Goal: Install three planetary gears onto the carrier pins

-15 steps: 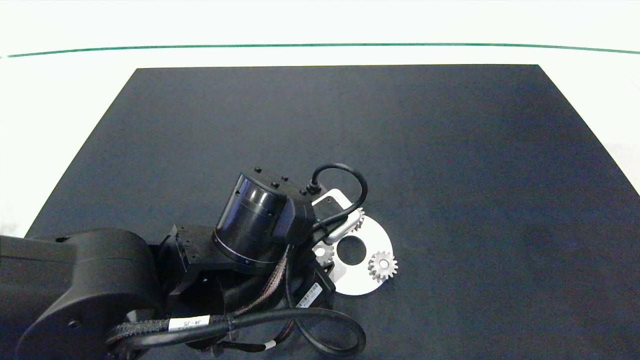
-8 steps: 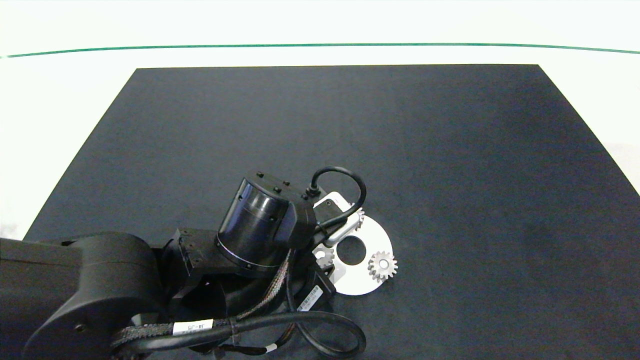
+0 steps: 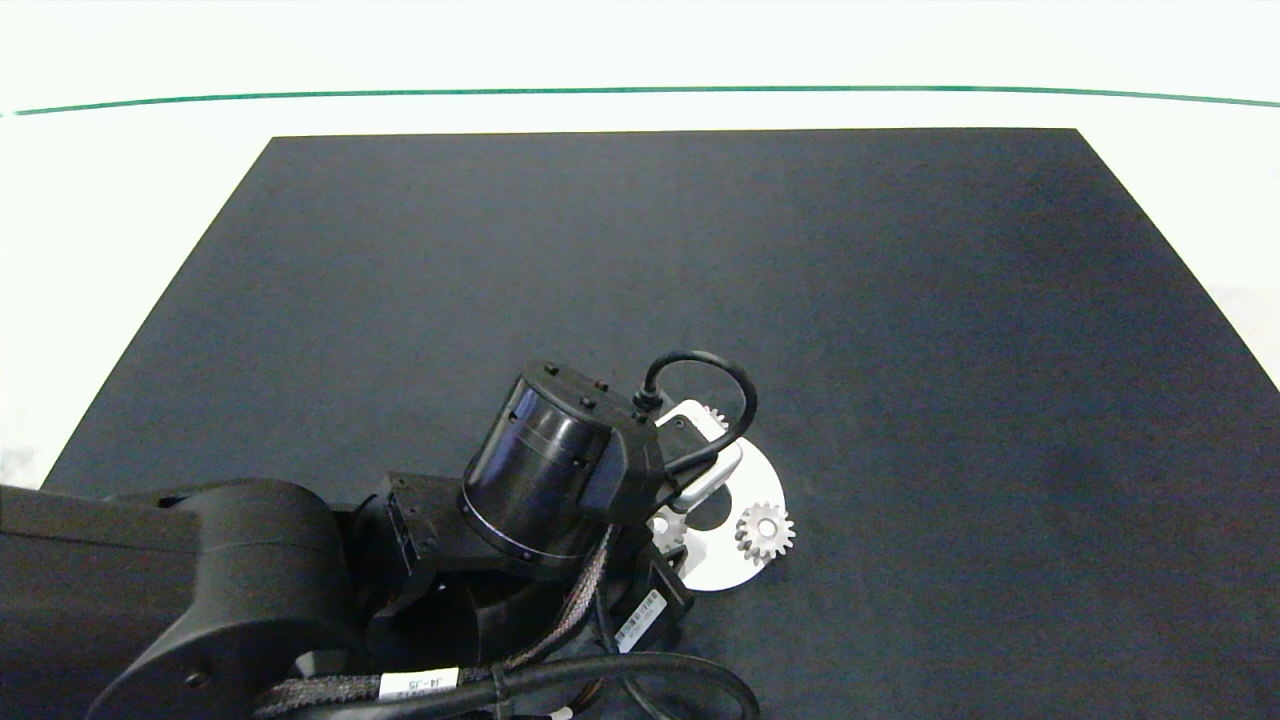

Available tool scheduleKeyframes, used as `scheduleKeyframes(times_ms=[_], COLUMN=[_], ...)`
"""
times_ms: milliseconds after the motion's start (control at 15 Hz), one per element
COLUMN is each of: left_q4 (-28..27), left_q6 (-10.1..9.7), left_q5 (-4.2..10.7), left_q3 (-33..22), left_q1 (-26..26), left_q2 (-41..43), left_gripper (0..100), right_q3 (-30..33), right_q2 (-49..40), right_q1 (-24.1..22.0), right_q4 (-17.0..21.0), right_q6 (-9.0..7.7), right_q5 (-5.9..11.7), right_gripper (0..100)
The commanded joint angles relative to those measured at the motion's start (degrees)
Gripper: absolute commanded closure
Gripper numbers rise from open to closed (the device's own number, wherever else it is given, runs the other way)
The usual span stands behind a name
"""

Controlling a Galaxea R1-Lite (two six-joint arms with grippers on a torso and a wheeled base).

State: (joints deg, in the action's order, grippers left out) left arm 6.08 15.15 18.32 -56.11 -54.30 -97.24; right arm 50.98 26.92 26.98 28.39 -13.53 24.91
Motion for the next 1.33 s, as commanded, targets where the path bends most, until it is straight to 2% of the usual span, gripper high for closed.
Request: scheduleKeyframes(times_ms=[67, 267, 1333], left_q4=[0.1, 0.1, 0.1], left_q6=[0.05, 0.58, 0.76], left_q5=[0.13, 0.13, 0.13], left_q3=[-0.3, -0.6, -0.6], left_q1=[0.2, 0.4, 0.7], left_q2=[-0.6, -0.6, -0.3], left_gripper=[93, 93, 93], right_q3=[0.3, 0.3, 0.3], right_q2=[0.0, 0.0, 0.0], right_q1=[0.4, 0.4, 0.4], right_q4=[0.2, 0.2, 0.2], right_q6=[-0.09, -0.09, -0.09], right_q5=[0.14, 0.14, 0.14], right_gripper=[0, 0, 0])
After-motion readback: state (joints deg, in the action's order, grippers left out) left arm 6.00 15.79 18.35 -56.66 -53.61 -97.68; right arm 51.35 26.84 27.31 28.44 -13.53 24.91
